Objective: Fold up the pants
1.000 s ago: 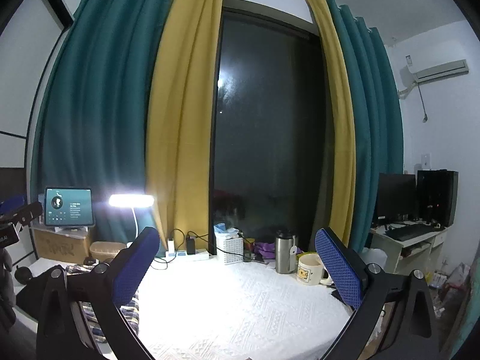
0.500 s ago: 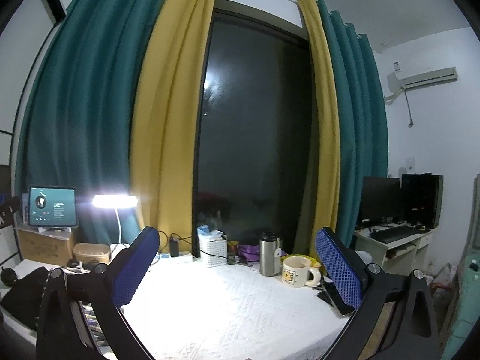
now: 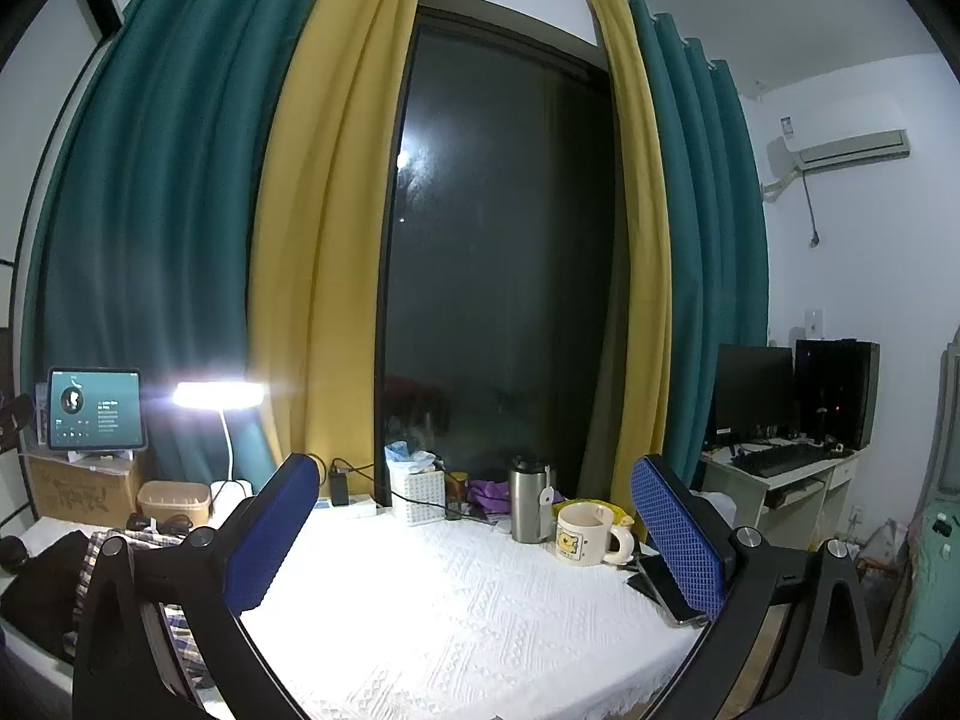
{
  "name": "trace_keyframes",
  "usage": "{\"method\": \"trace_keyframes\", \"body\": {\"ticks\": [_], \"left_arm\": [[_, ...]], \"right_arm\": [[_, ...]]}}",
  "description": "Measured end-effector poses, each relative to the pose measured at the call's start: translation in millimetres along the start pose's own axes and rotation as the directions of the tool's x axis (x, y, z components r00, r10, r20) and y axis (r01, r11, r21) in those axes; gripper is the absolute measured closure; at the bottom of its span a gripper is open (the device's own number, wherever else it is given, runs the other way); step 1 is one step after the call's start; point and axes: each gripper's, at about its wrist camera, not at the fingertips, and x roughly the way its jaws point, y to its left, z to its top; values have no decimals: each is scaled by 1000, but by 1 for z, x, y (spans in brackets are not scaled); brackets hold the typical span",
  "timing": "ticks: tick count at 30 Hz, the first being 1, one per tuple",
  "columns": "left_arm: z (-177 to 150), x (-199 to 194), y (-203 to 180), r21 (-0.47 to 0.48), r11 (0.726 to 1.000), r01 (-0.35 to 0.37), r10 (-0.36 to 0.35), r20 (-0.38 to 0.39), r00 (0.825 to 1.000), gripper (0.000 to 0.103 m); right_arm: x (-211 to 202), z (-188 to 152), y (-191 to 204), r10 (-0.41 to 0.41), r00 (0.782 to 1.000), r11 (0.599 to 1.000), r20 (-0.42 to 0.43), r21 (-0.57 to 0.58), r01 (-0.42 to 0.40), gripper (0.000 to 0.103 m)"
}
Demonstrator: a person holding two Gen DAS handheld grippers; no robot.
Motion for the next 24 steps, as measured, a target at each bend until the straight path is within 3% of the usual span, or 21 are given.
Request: {"method": "trace_keyframes", "body": {"ticks": [24], "left_arm": [[-2,0,-5,7,1000,-4,4,-19,1000,1]], "right_arm": [[5,-7,-3,8,1000,1000,-21,-4,-8,0]]}}
